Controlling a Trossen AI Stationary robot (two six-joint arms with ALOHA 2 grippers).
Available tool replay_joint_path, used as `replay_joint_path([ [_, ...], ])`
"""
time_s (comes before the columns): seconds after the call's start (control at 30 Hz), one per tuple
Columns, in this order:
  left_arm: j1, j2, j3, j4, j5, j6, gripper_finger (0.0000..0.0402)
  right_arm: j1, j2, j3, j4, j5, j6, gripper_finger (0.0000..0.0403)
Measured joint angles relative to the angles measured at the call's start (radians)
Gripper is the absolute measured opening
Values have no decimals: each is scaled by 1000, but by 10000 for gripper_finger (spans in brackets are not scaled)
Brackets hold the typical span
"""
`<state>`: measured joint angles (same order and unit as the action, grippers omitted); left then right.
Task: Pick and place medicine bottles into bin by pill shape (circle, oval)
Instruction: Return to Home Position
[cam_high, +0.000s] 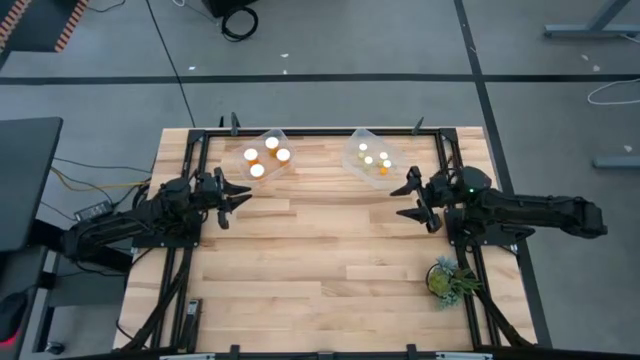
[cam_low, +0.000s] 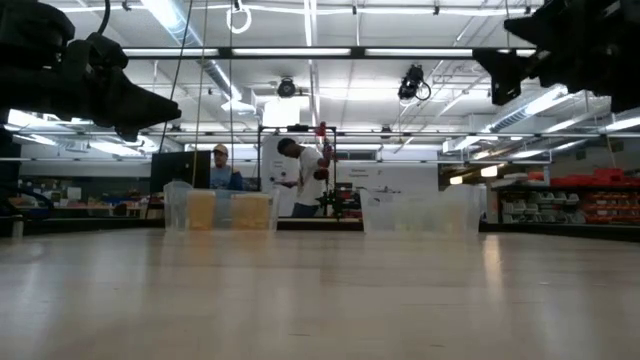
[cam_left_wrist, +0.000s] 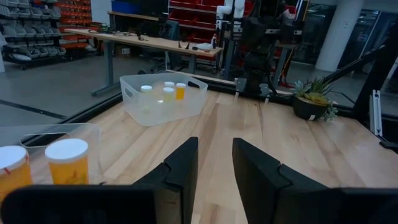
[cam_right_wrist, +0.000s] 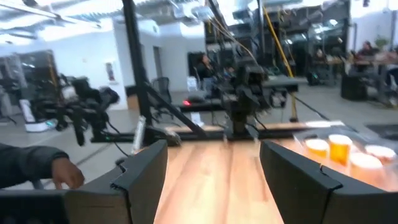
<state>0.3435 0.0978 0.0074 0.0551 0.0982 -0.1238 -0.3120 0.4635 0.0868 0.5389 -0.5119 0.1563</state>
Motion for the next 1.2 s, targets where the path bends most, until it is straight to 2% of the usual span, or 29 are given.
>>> replay_joint_path([
  [0.1,0,0,0,0,0,0,107,10,-52,-12,3,7,17,264],
  [0.23,0,0,0,0,0,0,107,48,-112,-77,72,73,38,264],
  [0.47,0,0,0,0,0,0,107,62,-195,-79,-45,115,55,264],
  [0.7,0,0,0,0,0,0,107,101,-203,-75,-79,138,78,264],
  [1.2,0,0,0,0,0,0,107,101,-197,-68,-75,144,103,264],
])
